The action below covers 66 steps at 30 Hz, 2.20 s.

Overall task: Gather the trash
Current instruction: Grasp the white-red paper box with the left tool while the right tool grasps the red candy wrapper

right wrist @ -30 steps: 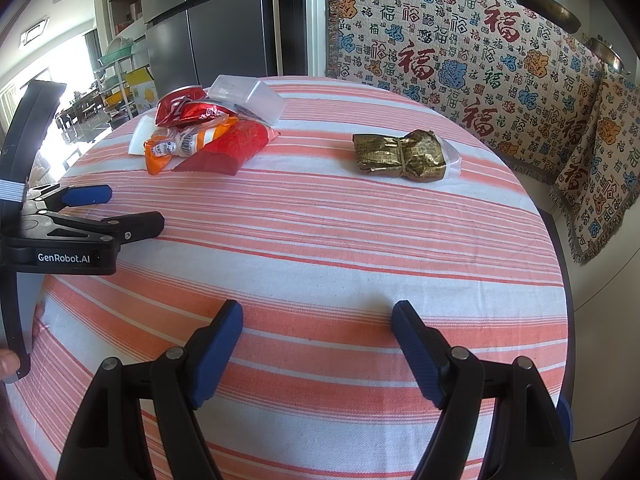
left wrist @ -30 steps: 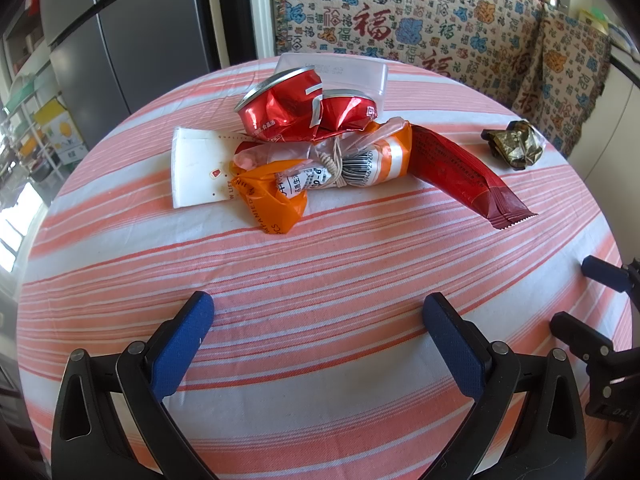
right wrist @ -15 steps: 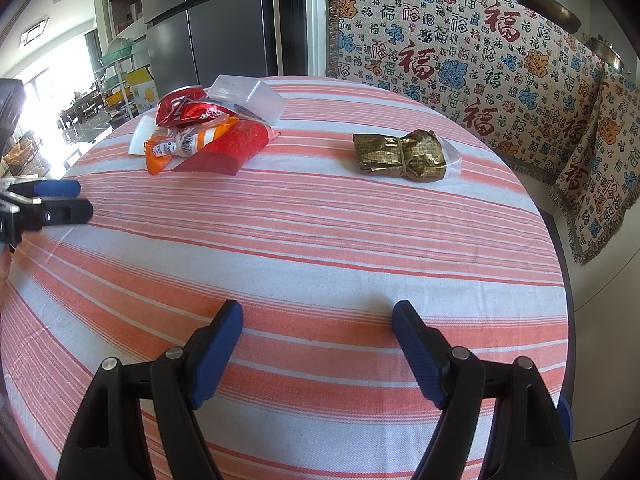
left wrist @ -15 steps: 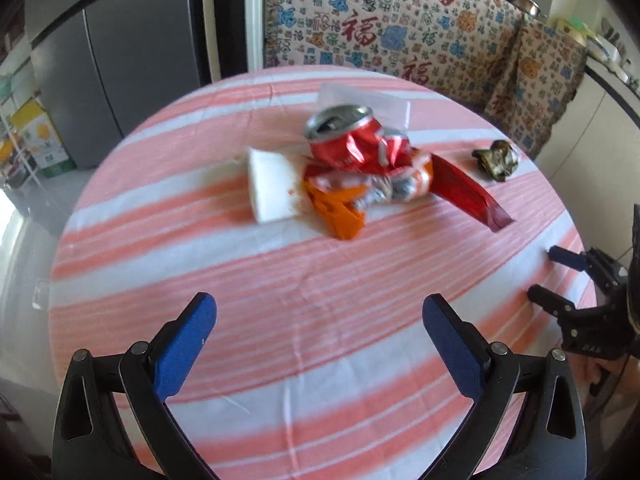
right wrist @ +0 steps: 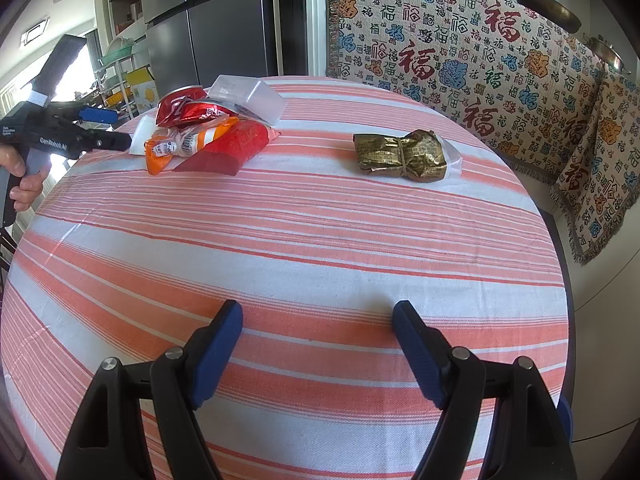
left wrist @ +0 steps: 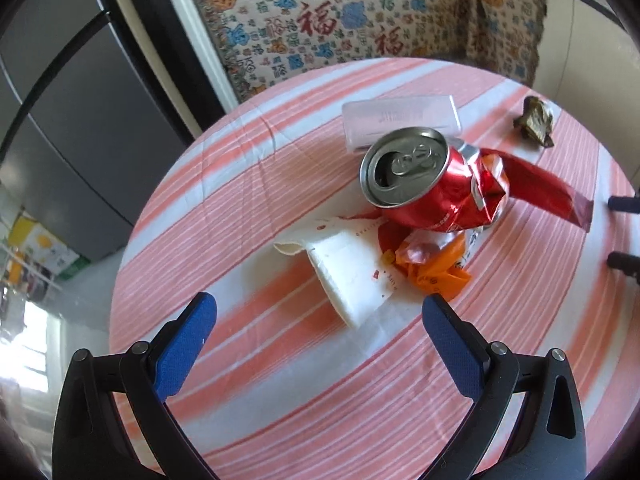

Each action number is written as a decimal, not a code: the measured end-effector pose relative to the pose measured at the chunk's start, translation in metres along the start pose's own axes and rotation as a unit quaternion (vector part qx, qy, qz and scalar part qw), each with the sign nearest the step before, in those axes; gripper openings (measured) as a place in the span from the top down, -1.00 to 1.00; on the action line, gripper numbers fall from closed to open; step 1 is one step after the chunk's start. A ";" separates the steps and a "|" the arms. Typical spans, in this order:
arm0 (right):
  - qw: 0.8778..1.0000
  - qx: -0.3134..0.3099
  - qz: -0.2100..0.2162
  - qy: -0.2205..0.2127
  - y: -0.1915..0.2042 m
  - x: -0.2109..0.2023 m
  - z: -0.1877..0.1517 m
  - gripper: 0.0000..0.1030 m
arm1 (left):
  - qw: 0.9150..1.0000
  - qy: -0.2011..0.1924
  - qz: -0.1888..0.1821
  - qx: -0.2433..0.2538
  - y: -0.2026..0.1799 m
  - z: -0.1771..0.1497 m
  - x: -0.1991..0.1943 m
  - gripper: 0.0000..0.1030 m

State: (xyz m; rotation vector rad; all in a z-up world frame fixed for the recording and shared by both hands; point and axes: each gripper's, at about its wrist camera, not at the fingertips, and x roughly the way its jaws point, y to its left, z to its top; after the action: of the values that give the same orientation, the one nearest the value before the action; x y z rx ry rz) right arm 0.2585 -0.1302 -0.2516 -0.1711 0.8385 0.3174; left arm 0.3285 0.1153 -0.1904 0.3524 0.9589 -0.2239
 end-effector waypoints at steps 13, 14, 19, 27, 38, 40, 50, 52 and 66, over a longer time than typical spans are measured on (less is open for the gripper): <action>1.000 0.000 0.000 0.000 0.000 0.000 0.000 -0.56 | 0.996 -0.021 -0.069 0.043 -0.001 0.029 0.025 -0.55; 1.000 0.000 0.001 0.000 0.000 0.001 0.000 -0.57 | 0.996 -0.020 -0.078 0.038 -0.001 0.029 0.025 -0.33; 1.000 -0.003 0.002 0.003 0.003 0.003 0.001 -0.60 | 0.996 -0.015 -0.092 -0.014 0.004 0.017 0.014 0.03; 1.000 -0.003 0.001 0.002 0.003 0.003 0.001 -0.60 | 0.993 0.021 -0.097 -0.071 -0.031 -0.026 -0.029 0.37; 1.000 0.002 0.012 0.000 0.003 0.002 0.001 -0.60 | 0.995 0.010 -0.081 -0.055 -0.067 -0.023 -0.040 -0.53; 0.999 0.016 0.031 -0.009 -0.002 -0.002 0.004 -0.60 | 0.995 0.007 -0.081 -0.058 -0.066 -0.021 -0.035 -0.51; 0.993 -0.040 0.092 0.057 0.025 0.034 0.095 -0.23 | 0.988 0.001 -0.089 -0.129 -0.053 -0.040 -0.067 0.92; 0.987 -0.061 0.098 0.114 0.034 0.061 0.099 -0.02 | 0.986 0.010 -0.096 -0.133 -0.057 -0.052 -0.075 0.92; 0.986 -0.042 0.059 0.152 0.009 -0.011 0.020 0.45 | 0.993 0.018 -0.049 -0.102 -0.075 -0.033 -0.043 -0.91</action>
State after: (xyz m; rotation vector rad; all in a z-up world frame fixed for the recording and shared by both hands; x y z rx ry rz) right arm 0.2625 -0.1187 -0.2304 -0.2536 1.1406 0.4454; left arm 0.2541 0.0600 -0.1871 0.1226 1.0258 -0.2067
